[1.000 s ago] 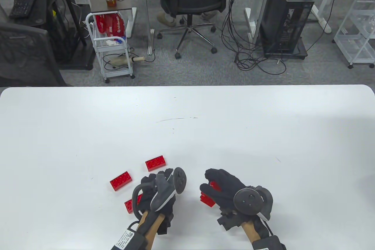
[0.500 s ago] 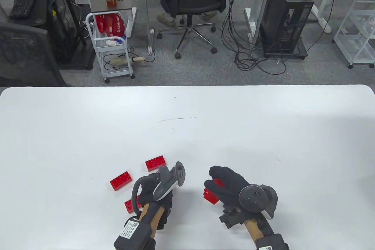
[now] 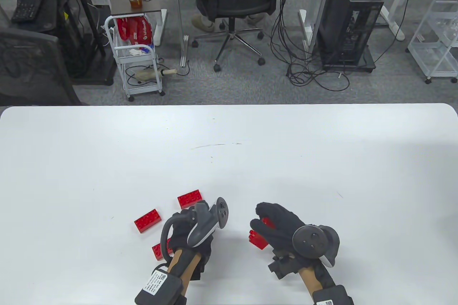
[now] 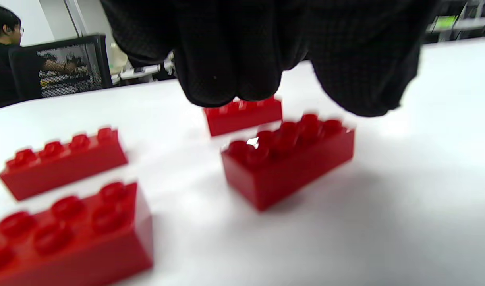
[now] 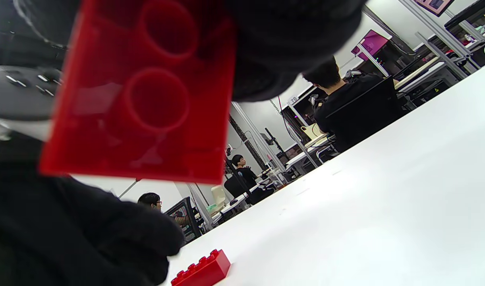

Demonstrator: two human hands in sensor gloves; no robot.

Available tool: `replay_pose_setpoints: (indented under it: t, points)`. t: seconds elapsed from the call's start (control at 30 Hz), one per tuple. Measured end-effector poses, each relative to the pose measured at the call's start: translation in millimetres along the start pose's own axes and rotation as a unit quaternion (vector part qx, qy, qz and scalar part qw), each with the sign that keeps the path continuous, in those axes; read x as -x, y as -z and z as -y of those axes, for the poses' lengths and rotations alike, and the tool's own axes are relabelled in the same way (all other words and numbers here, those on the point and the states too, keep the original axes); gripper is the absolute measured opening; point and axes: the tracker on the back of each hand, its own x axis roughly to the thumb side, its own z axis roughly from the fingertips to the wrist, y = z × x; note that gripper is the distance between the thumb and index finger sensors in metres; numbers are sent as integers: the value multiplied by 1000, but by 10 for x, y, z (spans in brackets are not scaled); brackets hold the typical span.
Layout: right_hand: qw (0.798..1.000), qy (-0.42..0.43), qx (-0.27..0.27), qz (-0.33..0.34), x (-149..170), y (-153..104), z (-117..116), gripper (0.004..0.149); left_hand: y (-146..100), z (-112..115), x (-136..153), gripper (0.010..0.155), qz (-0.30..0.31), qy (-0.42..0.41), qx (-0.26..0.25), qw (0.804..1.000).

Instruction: Separate stacked toy bricks from each other

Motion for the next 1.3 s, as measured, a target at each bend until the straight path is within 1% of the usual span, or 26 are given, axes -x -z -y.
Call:
replay_pose_setpoints:
  t: [0.1,0.17,0.2,0.37,0.47,0.6,0.67,0.7,0.73,0.77,0.87,0.93,1.0,1.17,1.3]
  points:
    - [1000,-2,-5,2,-8,-1,-14,64,-183,-127,-15,77,29,-40,-27,998]
    - [1000,-3,-5,3,-11,-4,-18,63,-286,-164,-23,77,47,-69,-44,996]
    - [1000,0,-5,3,-12,-5,-17,63,-335,-169,-13,78,61,-83,-47,994]
    - [1000,13,-2,4,-20,-13,2,63,-478,-157,27,79,92,-141,-63,984]
    - [1000,16,-3,7,-31,-18,4,63,-567,-179,24,80,120,-156,-87,977]
    - [1000,18,-10,7,-40,-20,-27,63,-686,-209,8,82,163,-180,-115,963]
    - [1000,13,-22,6,-41,-12,-68,63,-735,-176,5,86,195,-191,-125,954]
    - [1000,10,-28,6,-44,-9,-88,63,-756,-143,11,87,204,-205,-140,947]
    - [999,8,-36,7,-54,-12,-116,63,-778,-85,25,88,203,-229,-167,937]
    - [999,7,-44,10,-75,-19,-152,63,-781,-47,28,89,198,-251,-183,930]
    - [998,-3,-59,19,-136,-27,-210,63,-787,-12,38,92,204,-260,-169,929]
    - [997,3,-67,24,-184,-48,-247,63,-777,13,32,93,200,-260,-152,932]
    - [997,9,-69,31,-235,-71,-292,63,-758,50,9,95,205,-263,-146,931]
    - [996,12,-86,27,-273,-96,-388,64,-705,142,-52,95,224,-256,-98,935]
    - [995,30,-93,19,-265,-97,-401,65,-680,156,-60,94,228,-268,-81,932]
